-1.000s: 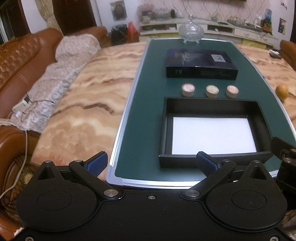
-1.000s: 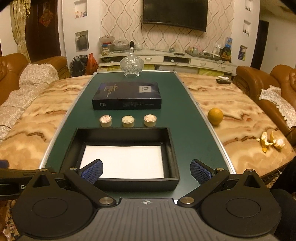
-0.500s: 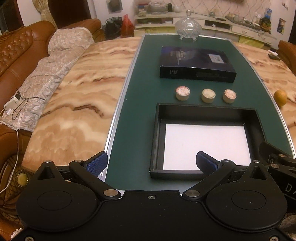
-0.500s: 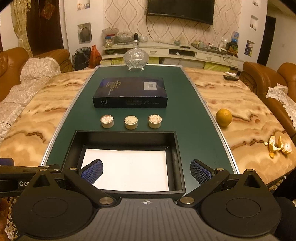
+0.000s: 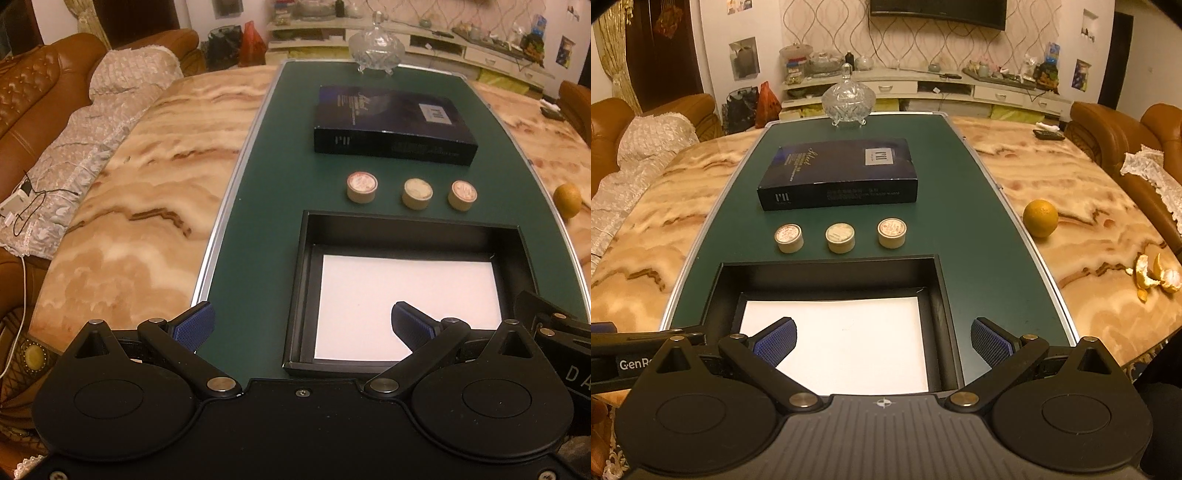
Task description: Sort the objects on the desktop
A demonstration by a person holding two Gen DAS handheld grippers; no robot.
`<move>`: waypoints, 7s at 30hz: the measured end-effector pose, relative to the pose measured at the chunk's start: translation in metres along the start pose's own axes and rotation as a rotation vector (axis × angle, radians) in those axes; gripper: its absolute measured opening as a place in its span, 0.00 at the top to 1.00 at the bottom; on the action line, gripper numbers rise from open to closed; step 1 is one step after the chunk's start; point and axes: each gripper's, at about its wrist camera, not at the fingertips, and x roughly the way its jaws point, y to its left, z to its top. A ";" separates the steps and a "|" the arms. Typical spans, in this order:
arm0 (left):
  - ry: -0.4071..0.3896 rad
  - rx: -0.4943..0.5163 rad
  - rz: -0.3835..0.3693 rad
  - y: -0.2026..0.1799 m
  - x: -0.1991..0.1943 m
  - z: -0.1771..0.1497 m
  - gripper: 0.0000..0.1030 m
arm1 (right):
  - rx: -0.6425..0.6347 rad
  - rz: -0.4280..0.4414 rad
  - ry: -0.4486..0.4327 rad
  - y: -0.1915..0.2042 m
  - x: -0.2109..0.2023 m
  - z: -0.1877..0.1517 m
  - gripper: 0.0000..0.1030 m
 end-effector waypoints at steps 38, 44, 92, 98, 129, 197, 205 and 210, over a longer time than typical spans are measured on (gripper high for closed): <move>0.051 0.024 -0.022 -0.004 0.028 0.005 0.00 | -0.009 0.002 0.053 0.001 0.027 0.006 0.00; 0.058 0.019 -0.027 -0.004 0.029 0.004 0.00 | -0.008 0.005 0.052 0.001 0.028 0.004 0.00; 0.078 0.020 -0.023 0.000 0.036 0.000 0.00 | -0.023 -0.008 0.051 0.005 0.032 -0.001 0.00; 0.082 0.018 -0.024 0.001 0.038 -0.001 0.00 | -0.026 -0.007 0.053 0.005 0.033 -0.001 0.00; 0.101 0.002 -0.056 0.008 0.058 0.003 0.00 | 0.002 0.092 0.131 0.002 0.064 0.003 0.00; 0.120 -0.056 -0.091 0.033 0.071 0.001 0.00 | -0.072 0.107 0.207 -0.029 0.130 0.091 0.56; 0.105 -0.067 -0.120 0.036 0.055 -0.008 0.00 | -0.145 0.068 0.293 -0.019 0.119 0.046 0.56; 0.087 -0.072 -0.120 0.041 0.046 -0.010 0.00 | -0.167 0.047 0.340 -0.011 0.133 0.029 0.56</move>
